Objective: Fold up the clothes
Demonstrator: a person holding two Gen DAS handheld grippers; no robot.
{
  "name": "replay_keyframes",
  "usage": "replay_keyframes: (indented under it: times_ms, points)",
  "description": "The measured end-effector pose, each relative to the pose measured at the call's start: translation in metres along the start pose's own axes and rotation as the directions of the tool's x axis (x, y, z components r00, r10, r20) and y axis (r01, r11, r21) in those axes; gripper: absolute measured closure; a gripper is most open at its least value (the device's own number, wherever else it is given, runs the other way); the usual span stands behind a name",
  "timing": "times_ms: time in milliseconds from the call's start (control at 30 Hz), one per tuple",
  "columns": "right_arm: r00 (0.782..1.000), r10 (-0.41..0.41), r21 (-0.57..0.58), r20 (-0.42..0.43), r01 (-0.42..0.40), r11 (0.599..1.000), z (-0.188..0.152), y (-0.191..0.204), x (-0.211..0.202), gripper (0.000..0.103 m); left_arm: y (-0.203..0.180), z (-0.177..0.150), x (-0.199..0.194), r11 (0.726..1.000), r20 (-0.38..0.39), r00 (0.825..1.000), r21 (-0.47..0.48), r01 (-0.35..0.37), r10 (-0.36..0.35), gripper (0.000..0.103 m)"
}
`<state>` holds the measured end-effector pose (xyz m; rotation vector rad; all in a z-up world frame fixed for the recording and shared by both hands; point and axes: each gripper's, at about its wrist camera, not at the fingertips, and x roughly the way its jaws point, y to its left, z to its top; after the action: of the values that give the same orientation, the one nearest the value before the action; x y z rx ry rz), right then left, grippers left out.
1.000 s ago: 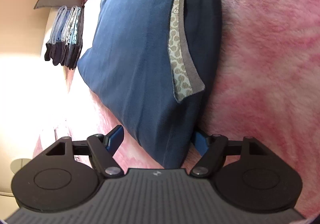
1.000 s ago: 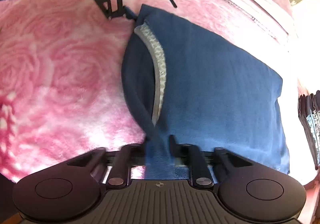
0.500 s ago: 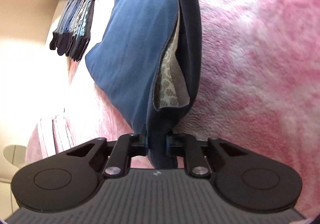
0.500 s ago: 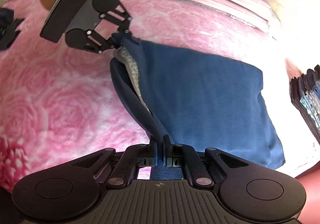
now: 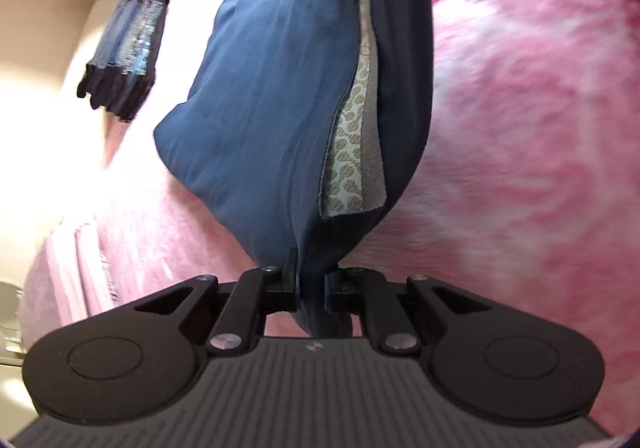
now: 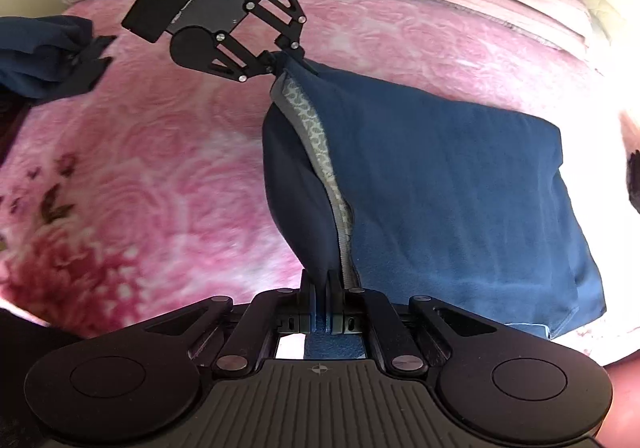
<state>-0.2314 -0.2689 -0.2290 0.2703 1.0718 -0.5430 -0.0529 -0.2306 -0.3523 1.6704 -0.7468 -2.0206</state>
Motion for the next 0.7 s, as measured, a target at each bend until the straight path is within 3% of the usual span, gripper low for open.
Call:
replay_keyframes:
  times_ms: [100, 200, 367, 433, 533, 700]
  points:
    - [0.999, 0.049, -0.008, -0.002, -0.049, 0.999, -0.003, 0.006, -0.014, 0.101, 0.004, 0.007, -0.023, 0.996, -0.02, 0.996, -0.028, 0.081, -0.082, 0.096]
    - [0.998, 0.055, 0.018, 0.016, -0.055, 0.998, -0.003, -0.007, -0.031, 0.101, 0.035, 0.016, -0.034, 0.983, -0.025, 0.986, -0.087, 0.16, -0.163, 0.096]
    - [0.997, -0.015, 0.147, 0.076, 0.004, 0.989, 0.003, -0.07, -0.057, 0.101, 0.131, 0.042, -0.017, 0.96, -0.044, 0.964, -0.116, 0.255, -0.261, 0.096]
    - [0.994, -0.034, 0.198, 0.103, 0.013, 0.98, 0.006, -0.105, -0.064, 0.101, 0.173, 0.055, 0.001, 0.957, -0.054, 0.959, -0.11, 0.27, -0.277, 0.096]
    - [0.991, -0.053, 0.257, 0.124, 0.02, 0.966, 0.006, -0.156, -0.063, 0.101, 0.205, 0.07, 0.051, 0.938, -0.071, 0.941, -0.128, 0.321, -0.332, 0.095]
    - [0.995, -0.021, 0.341, 0.094, -0.013, 0.94, -0.005, -0.242, -0.025, 0.101, 0.258, 0.096, 0.133, 0.901, -0.096, 0.902, -0.161, 0.404, -0.421, 0.095]
